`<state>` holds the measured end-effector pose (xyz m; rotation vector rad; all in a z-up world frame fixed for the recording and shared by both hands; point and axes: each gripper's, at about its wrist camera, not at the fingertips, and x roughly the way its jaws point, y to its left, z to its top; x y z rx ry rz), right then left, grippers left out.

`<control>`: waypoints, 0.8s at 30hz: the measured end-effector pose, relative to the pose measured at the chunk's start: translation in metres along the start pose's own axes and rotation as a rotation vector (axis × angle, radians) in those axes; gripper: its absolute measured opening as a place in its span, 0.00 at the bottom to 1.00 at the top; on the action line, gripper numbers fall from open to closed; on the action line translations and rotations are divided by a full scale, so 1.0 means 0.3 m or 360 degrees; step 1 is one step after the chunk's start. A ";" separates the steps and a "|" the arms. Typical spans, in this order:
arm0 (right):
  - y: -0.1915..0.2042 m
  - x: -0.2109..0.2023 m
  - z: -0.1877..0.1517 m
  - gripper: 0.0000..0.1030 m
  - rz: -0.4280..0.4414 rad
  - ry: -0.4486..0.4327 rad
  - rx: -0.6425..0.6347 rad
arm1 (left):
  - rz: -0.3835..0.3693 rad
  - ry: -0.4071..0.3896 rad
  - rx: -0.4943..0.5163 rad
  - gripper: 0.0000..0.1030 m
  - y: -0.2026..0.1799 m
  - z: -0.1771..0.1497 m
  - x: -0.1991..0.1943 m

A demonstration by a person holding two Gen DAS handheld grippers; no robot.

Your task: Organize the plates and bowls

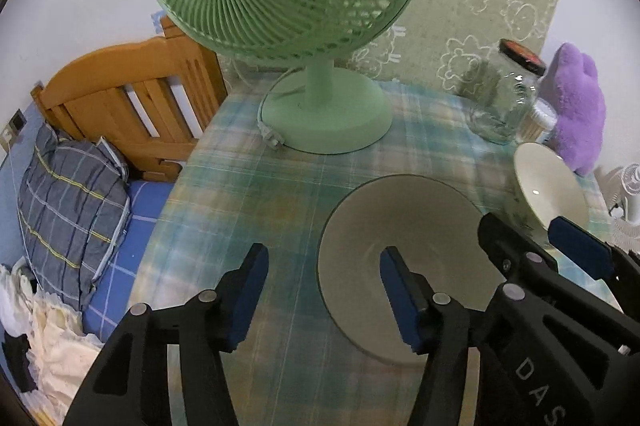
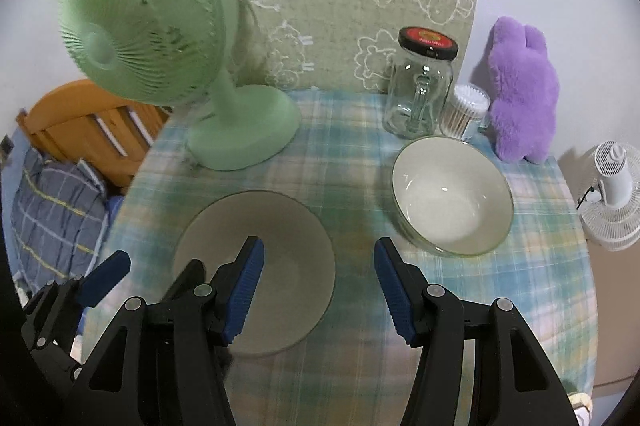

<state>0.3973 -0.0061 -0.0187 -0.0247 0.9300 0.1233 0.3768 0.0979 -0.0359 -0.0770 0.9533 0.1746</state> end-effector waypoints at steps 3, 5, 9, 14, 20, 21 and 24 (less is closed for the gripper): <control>-0.008 0.057 0.008 0.59 -0.0023 0.0034 0.0024 | -0.0024 0.0038 0.0011 0.49 -0.002 0.009 0.057; -0.012 0.094 0.012 0.57 -0.0024 0.0058 0.0038 | -0.0026 0.0064 0.0023 0.43 -0.005 0.011 0.087; -0.010 0.156 0.012 0.41 -0.0019 0.0121 0.0048 | -0.0036 0.0106 0.0032 0.24 -0.005 0.012 0.134; -0.001 0.188 0.017 0.18 -0.0050 0.0136 0.0024 | -0.0026 0.0089 0.0045 0.15 -0.009 0.014 0.144; 0.003 0.187 0.028 0.18 -0.0061 0.0157 0.0016 | -0.0038 0.0129 0.0041 0.15 0.000 0.021 0.148; 0.005 0.184 0.027 0.18 -0.0063 0.0158 0.0013 | -0.0038 0.0134 0.0044 0.15 -0.001 0.019 0.147; 0.007 0.175 0.018 0.17 -0.0063 0.0167 0.0010 | -0.0031 0.0135 0.0059 0.15 -0.006 0.010 0.130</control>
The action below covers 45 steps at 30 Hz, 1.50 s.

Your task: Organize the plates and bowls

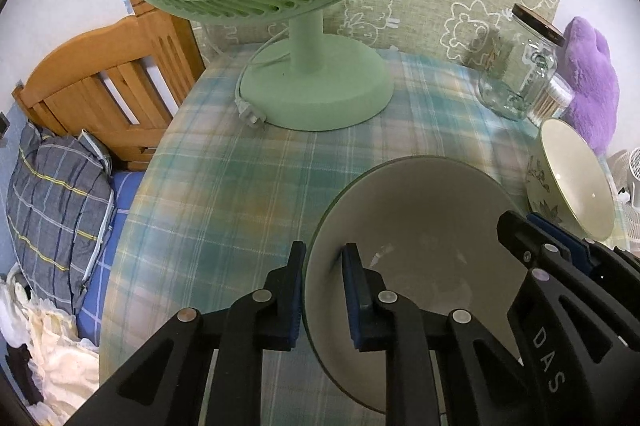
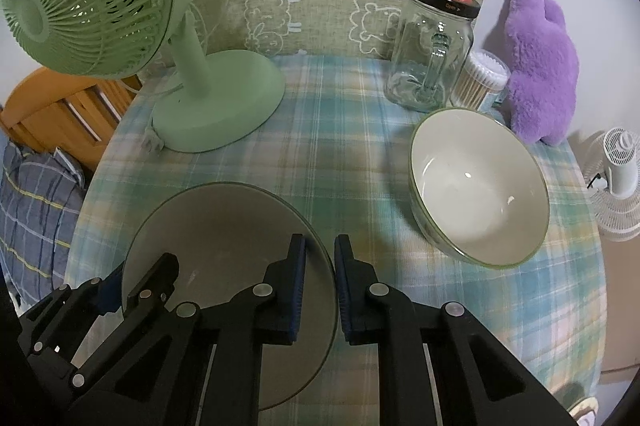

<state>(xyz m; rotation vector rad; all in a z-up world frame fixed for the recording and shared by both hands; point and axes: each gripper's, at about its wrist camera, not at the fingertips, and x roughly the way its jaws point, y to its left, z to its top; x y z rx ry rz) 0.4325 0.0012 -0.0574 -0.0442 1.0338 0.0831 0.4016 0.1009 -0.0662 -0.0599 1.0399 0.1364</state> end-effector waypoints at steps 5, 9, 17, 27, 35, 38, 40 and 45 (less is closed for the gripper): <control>-0.013 -0.030 -0.032 0.17 0.0003 0.0027 -0.0003 | 0.0003 0.0017 0.0015 0.15 -0.015 -0.034 -0.032; -0.023 -0.056 -0.064 0.17 0.0009 0.0046 -0.0021 | 0.0014 0.0040 0.0011 0.15 -0.023 -0.070 -0.059; -0.060 -0.155 -0.138 0.17 0.0026 0.0049 -0.0029 | 0.0024 0.0031 0.0003 0.15 -0.059 -0.142 -0.158; -0.129 -0.316 -0.215 0.17 0.0045 0.0011 -0.0041 | 0.0039 -0.0008 -0.0005 0.15 -0.122 -0.218 -0.314; -0.197 -0.450 -0.306 0.17 0.0073 -0.0006 -0.0067 | 0.0062 -0.0027 -0.0016 0.15 -0.171 -0.317 -0.443; -0.222 -0.488 -0.346 0.17 0.0083 0.0001 -0.0072 | 0.0069 -0.0023 -0.0023 0.15 -0.192 -0.358 -0.478; -0.237 -0.508 -0.365 0.17 0.0090 0.0000 -0.0078 | 0.0074 -0.0027 -0.0026 0.15 -0.206 -0.381 -0.499; -0.281 -0.557 -0.430 0.17 0.0101 0.0001 -0.0110 | 0.0080 -0.0023 -0.0033 0.15 -0.244 -0.443 -0.539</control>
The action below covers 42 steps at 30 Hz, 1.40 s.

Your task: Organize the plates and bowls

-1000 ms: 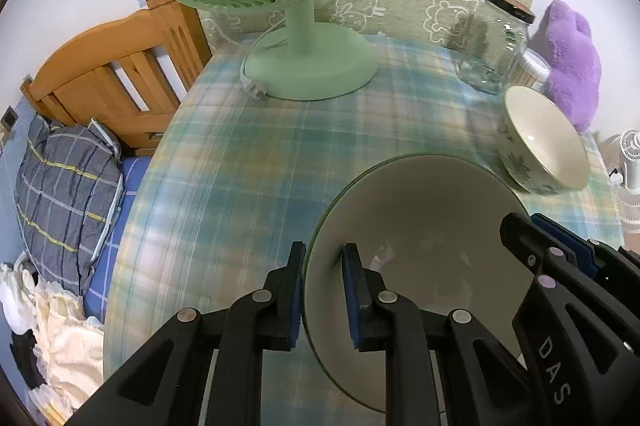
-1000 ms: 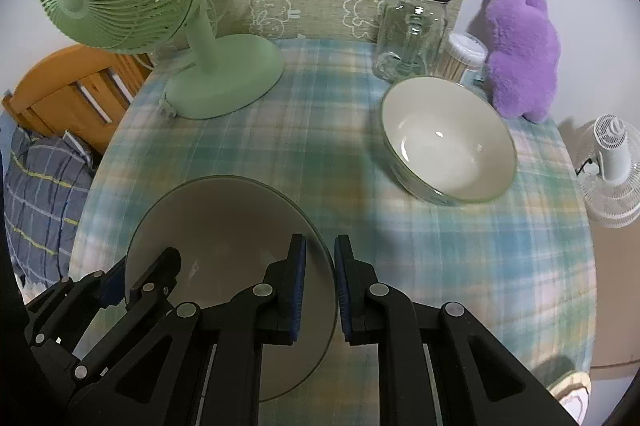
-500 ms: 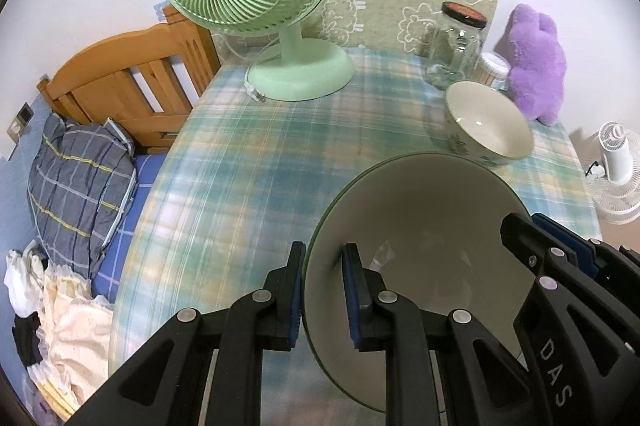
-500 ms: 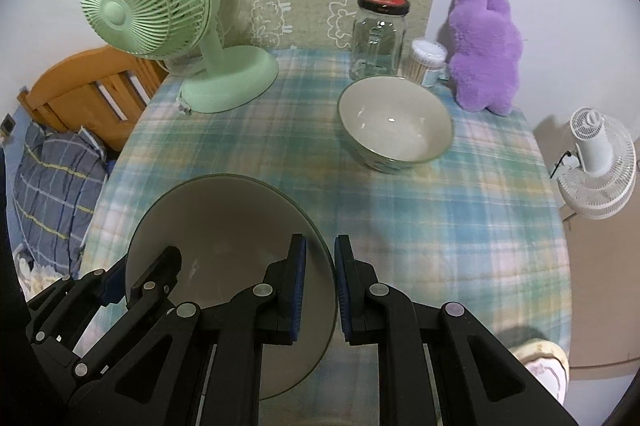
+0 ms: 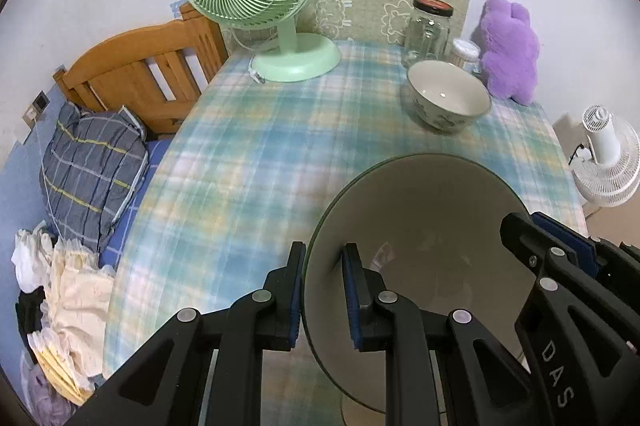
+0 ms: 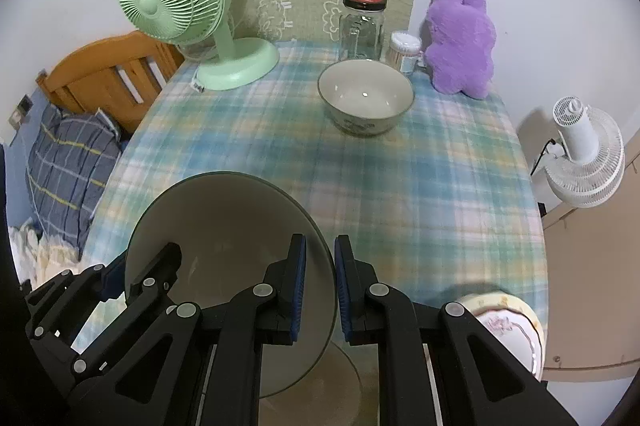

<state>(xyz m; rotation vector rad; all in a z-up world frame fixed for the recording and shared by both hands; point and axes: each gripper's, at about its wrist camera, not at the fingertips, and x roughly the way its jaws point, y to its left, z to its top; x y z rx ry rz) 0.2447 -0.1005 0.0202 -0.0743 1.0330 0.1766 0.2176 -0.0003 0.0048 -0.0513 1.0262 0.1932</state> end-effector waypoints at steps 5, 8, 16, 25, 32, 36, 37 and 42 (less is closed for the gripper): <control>-0.040 -0.043 -0.066 0.17 0.0016 -0.0004 -0.0013 | 0.0015 -0.0010 -0.0001 0.15 -0.038 -0.063 -0.040; -0.055 -0.056 -0.099 0.17 0.0024 0.0003 -0.0026 | 0.0013 0.0006 -0.0009 0.15 -0.049 -0.102 -0.046; -0.081 -0.050 -0.190 0.17 0.0027 0.0048 -0.0075 | 0.0011 0.0059 -0.0047 0.15 -0.074 -0.197 -0.034; -0.087 -0.013 -0.250 0.17 0.0039 0.0114 -0.0110 | 0.0019 0.0122 -0.0068 0.16 -0.078 -0.253 0.001; -0.081 0.021 -0.271 0.17 0.0056 0.0160 -0.0118 | 0.0063 0.0117 -0.0044 0.16 -0.080 -0.268 0.020; -0.073 0.037 -0.270 0.17 0.0065 0.0178 -0.0123 | 0.0064 0.0160 -0.0058 0.16 -0.068 -0.272 0.042; -0.071 0.040 -0.271 0.17 0.0066 0.0182 -0.0126 | 0.0066 0.0168 -0.0058 0.16 -0.064 -0.274 0.047; -0.066 0.067 -0.279 0.17 0.0072 0.0213 -0.0118 | 0.0071 0.0190 -0.0049 0.16 -0.063 -0.276 0.069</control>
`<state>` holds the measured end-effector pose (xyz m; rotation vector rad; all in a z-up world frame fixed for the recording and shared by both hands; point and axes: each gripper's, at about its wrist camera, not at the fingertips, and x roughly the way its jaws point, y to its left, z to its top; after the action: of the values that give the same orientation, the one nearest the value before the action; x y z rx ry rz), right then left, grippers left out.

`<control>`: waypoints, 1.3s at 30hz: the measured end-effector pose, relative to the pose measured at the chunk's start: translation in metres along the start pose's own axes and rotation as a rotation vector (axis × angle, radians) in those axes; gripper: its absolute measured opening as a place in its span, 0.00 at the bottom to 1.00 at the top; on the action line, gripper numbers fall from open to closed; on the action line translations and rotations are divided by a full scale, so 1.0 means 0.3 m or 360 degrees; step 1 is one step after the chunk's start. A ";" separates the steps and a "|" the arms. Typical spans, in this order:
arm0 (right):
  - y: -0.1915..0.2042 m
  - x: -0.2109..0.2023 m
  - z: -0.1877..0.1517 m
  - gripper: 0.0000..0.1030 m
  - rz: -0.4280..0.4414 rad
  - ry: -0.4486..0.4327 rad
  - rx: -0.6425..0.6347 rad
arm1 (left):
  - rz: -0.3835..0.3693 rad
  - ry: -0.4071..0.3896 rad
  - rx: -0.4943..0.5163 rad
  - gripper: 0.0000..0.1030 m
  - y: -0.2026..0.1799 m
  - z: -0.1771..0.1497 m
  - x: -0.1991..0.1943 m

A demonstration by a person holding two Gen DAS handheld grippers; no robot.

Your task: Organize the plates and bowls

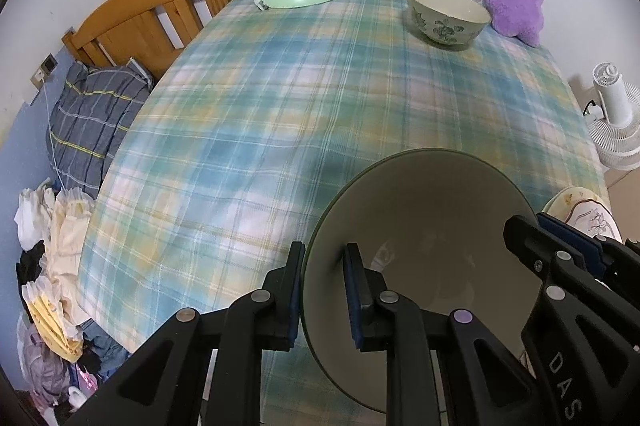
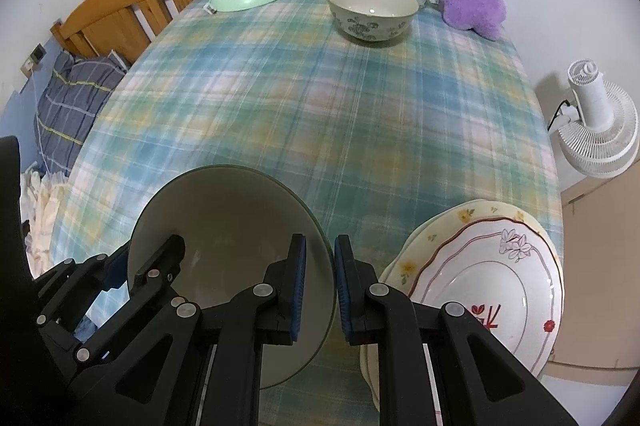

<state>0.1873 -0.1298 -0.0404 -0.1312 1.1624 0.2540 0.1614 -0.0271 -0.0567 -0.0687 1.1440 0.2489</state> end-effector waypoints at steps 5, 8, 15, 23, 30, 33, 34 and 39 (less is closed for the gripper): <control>-0.004 0.014 0.005 0.17 -0.0004 -0.0003 0.0012 | 0.0016 -0.0024 0.0023 0.17 -0.008 0.006 0.000; -0.009 0.018 0.008 0.17 0.0006 -0.0003 0.0013 | 0.0027 -0.0022 0.0022 0.17 -0.010 0.002 -0.002; -0.013 0.015 -0.003 0.20 0.0042 -0.0008 0.0034 | -0.0016 0.0018 0.0027 0.33 -0.016 -0.003 -0.007; 0.000 -0.034 -0.016 0.55 0.0065 -0.0024 0.0097 | -0.0108 0.0014 0.0148 0.60 0.002 0.008 -0.052; 0.016 -0.115 0.011 0.65 0.0033 -0.0112 0.0219 | -0.0270 -0.0083 0.0247 0.76 0.018 0.076 -0.129; 0.012 -0.161 0.045 0.72 -0.0003 -0.0183 0.0258 | -0.0286 -0.0136 0.0258 0.77 0.012 0.123 -0.162; 0.010 -0.174 0.059 0.72 -0.0012 -0.0197 0.0265 | -0.0298 -0.0147 0.0254 0.77 0.009 0.141 -0.172; -0.015 -0.220 0.133 0.75 0.0000 -0.0266 0.0271 | -0.0298 -0.0216 0.0252 0.78 -0.013 0.220 -0.208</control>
<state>0.1994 -0.1333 0.0359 0.0393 1.0131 0.1619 0.1969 -0.0289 0.0271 -0.0180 1.0111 -0.0037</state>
